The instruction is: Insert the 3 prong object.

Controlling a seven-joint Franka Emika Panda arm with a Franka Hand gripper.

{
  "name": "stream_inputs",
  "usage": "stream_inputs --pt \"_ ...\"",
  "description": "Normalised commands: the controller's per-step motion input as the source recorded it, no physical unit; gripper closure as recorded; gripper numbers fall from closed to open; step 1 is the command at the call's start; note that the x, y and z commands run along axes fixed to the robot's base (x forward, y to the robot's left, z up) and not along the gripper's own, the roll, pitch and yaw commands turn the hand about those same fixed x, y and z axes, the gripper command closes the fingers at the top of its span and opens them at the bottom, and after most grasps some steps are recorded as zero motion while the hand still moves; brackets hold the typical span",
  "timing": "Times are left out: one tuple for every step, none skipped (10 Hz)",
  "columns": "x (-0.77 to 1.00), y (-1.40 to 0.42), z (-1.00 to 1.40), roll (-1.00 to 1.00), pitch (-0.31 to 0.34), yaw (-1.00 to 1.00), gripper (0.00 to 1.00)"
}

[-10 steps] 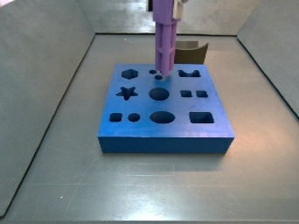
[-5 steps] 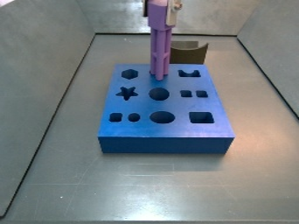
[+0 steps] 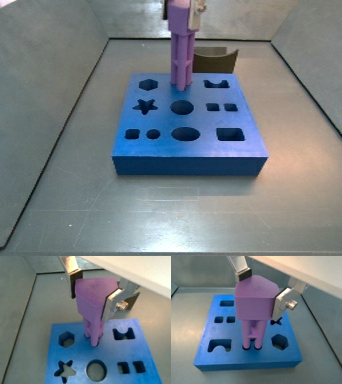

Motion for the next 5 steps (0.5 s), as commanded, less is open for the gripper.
stream_inputs --pt "0.00 0.09 -0.19 0.00 0.000 0.01 1.00" --pt "0.00 0.07 -0.22 0.00 0.000 0.00 1.00" --pt "0.00 0.00 -0.28 0.00 0.000 0.00 1.00" --pt "0.01 0.00 -0.28 -0.02 -0.013 -0.30 1.00" --pt "0.00 0.00 -0.29 -0.03 -0.021 -0.51 1.00"
